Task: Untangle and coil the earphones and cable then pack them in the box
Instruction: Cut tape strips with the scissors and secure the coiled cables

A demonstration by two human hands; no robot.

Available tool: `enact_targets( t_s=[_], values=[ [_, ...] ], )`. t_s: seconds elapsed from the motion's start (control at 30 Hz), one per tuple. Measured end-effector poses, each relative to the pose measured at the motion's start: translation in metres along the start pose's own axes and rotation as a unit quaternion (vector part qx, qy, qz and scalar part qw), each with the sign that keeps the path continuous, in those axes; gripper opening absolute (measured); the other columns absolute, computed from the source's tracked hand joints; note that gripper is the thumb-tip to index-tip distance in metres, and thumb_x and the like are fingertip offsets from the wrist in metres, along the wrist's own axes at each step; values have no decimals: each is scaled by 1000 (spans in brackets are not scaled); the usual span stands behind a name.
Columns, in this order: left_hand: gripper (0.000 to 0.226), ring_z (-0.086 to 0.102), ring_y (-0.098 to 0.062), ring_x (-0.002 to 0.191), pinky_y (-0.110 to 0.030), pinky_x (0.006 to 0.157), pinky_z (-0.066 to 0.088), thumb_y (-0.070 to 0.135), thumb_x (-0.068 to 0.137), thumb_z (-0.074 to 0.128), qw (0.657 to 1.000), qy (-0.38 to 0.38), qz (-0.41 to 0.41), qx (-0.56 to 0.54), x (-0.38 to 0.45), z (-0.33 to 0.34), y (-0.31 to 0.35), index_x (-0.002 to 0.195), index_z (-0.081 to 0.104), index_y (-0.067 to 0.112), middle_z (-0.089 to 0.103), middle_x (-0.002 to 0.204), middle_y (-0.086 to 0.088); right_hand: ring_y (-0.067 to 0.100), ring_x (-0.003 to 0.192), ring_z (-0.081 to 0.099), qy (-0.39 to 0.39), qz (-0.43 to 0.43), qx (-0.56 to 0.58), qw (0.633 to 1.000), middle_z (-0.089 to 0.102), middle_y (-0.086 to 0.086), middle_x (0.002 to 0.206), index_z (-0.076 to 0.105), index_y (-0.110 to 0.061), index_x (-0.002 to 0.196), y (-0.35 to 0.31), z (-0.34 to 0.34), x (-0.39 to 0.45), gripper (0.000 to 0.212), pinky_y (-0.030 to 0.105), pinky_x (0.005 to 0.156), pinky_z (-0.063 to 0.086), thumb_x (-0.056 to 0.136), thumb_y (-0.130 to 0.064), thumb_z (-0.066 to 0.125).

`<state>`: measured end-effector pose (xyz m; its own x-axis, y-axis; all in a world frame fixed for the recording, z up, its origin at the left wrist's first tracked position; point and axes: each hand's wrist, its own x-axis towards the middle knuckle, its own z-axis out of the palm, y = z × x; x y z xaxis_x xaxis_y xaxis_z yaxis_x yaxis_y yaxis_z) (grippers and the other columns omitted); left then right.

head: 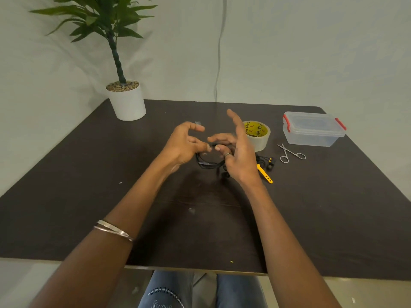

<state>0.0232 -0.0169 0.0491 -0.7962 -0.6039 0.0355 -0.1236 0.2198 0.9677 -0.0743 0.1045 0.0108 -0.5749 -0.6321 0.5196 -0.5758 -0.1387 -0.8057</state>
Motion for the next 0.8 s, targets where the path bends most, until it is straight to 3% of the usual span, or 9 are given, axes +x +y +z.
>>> enact_targets(
  t_s=[0.13,0.23,0.33,0.4,0.5,0.63,0.7,0.8],
  values=[
    [52,70,-28,79,-31,73,57,-10,75,72,995,-26,-55,-76,4,0,3,120,51,2,73,74,-16,9,97,68,-16,-11,4,1000,72,-1,96,19,-23,149,1,-4,0,84,36,94,52,83,13,58],
    [50,69,-33,82,-37,80,56,-12,75,71,985,-38,-103,-129,7,-1,2,120,53,0,73,69,-12,7,98,67,-31,-20,-7,999,73,-2,95,18,-21,149,1,-7,-1,86,30,98,49,83,9,64],
    [46,68,-19,59,-25,58,57,-13,77,68,977,-43,-136,-161,4,-2,5,119,54,0,71,70,-16,4,96,67,-33,-23,-10,999,74,-2,94,17,-19,150,0,-7,-1,91,12,95,43,80,1,72],
    [45,67,-17,54,-22,53,54,-14,77,67,975,-42,-144,-165,2,-3,4,119,55,-1,70,70,-16,1,95,67,-29,-20,-12,999,75,-4,92,17,-19,151,0,-7,-1,93,13,94,44,79,-4,75],
    [43,68,-19,57,-25,57,58,-13,77,67,970,-45,-159,-179,4,-5,1,117,56,-4,70,75,-18,0,92,68,-15,-27,-21,999,75,-4,88,17,-18,151,-2,-8,-2,95,17,95,47,78,-6,77],
    [41,68,-24,66,-35,75,58,-11,76,68,961,-51,-188,-197,6,-6,-3,116,57,-7,69,81,-19,2,90,69,-9,-36,-31,999,75,-1,85,19,-12,151,-3,-9,-3,93,-2,94,30,78,-1,74],
    [39,68,-24,66,-38,75,58,-11,78,67,958,-51,-198,-202,6,-5,-3,115,58,-7,68,82,-19,1,89,69,-14,-34,-39,999,75,-3,85,19,-13,152,-3,-9,-3,92,2,96,33,79,-2,74],
    [36,68,-22,63,-38,72,58,-11,79,66,954,-46,-209,-211,5,-3,-4,113,58,-7,67,81,-20,1,87,69,-15,-30,-40,999,74,-8,84,19,-16,152,-3,-8,-3,92,21,94,50,80,-5,74]
  ],
)
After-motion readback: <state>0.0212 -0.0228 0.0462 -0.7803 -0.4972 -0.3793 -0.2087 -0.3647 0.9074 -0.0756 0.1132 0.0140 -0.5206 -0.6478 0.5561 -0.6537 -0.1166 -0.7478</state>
